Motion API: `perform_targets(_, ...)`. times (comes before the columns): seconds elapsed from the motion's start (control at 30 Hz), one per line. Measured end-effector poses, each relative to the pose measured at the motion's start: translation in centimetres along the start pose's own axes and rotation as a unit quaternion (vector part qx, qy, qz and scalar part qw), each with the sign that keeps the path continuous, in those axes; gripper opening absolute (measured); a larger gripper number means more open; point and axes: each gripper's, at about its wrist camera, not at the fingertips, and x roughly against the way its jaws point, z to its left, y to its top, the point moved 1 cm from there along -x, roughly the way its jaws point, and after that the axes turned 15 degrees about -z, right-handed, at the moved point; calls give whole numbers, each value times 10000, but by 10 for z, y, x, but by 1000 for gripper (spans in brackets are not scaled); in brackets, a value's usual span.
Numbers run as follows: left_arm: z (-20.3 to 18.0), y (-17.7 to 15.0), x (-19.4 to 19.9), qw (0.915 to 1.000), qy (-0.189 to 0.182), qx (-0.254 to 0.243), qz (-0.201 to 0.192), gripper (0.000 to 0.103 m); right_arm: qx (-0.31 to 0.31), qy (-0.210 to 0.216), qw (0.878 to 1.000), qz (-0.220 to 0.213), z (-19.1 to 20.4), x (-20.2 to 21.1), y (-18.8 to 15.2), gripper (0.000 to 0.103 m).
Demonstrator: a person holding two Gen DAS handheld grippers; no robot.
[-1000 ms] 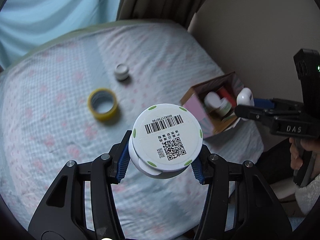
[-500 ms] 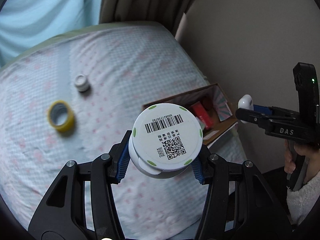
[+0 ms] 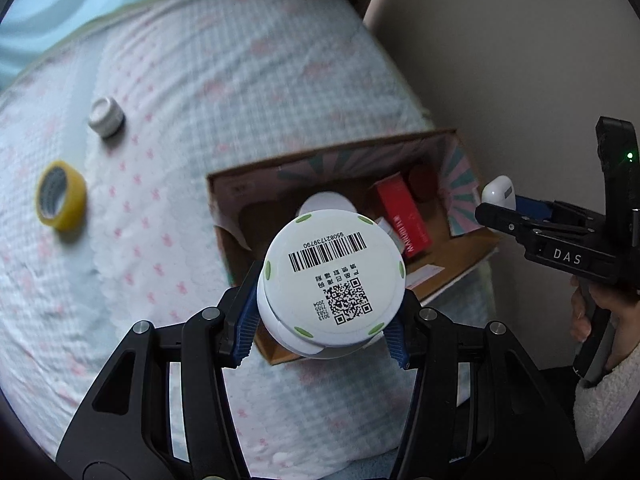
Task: Organize rigid objects
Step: 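Carry the pill bottle and earbud case over the cardboard box with both tools, then open both tools to drop the bottle and earbud case into the box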
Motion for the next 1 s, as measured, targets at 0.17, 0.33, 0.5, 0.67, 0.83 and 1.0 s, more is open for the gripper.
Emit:
perform_targets(0.17,-4,-8,-40,9992,145,11,370,49,258,-1,9996,107,-7,-24,-14,57)
perform_targets(0.33,-10,-20,-76,9970,274,-206,698,48,671,-138,9976,100,-6,-41,-28,57)
perform_targets(0.5,-11,-33,-91,9943,441,-483,841,47,773,-318,9965,-13,-8,-53,-34,57)
perform_targets(0.67,-12,-41,-95,9911,560,-835,877,47,828,-354,9959,-58,-6,-61,-37,57)
perform_targets(0.83,-14,-41,-96,9914,395,-857,909,56,581,-494,9971,-57,-8,-63,-39,59)
perform_targets(1.0,-20,-32,-73,9933,277,-1019,471,103,415,-474,9970,-441,-12,-48,-42,103)
